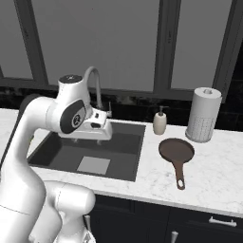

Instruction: Pick the pan and sponge and place them into the sink. Then turn on the water.

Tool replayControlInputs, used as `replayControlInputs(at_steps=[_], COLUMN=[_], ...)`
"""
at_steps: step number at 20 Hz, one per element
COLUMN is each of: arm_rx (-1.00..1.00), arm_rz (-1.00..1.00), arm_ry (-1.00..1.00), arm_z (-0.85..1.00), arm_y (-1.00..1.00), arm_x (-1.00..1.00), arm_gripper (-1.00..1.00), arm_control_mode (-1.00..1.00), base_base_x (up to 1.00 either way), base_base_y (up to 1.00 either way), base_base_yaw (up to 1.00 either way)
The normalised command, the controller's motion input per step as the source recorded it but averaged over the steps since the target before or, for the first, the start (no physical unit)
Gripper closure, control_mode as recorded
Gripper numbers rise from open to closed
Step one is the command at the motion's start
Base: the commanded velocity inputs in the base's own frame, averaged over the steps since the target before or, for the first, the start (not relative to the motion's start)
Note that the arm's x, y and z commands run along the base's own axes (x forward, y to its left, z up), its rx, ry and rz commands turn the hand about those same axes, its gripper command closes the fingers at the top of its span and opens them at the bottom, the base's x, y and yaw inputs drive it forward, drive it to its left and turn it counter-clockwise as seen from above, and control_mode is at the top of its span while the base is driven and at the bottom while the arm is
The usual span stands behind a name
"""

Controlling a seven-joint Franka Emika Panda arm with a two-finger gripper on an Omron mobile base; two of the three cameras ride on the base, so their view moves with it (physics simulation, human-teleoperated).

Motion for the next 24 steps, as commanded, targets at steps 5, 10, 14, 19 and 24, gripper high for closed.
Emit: replayControlInputs(at_steps=[5,10,14,19,24], arm_rx=[0.00,0.00,0.00,0.00,0.00], arm_rz=[-0.01,-0.01,0.00,0.00,0.00], arm_ry=[0.09,0.15,0.08,0.06,0.08], arm_z=[-0.25,-0.29,-0.39,-0.34,-0.15], arm_y=[-0.83,-0.90,-0.98,-0.83,-0.64], arm_x=[0.04,0.07,0.03,0.08,0.12], arm_gripper=[-1.00,-1.00,-1.00,-1.00,-1.00], arm_control_mode=[-1.00,-1.00,-1.00,-1.00,-1.00], base_base_x=[0.00,0.00,0.00,0.00,0.00], base_base_y=[0.00,0.00,0.00,0.00,0.00], base_base_yaw=[0.00,0.00,0.00,0.00,0.00])
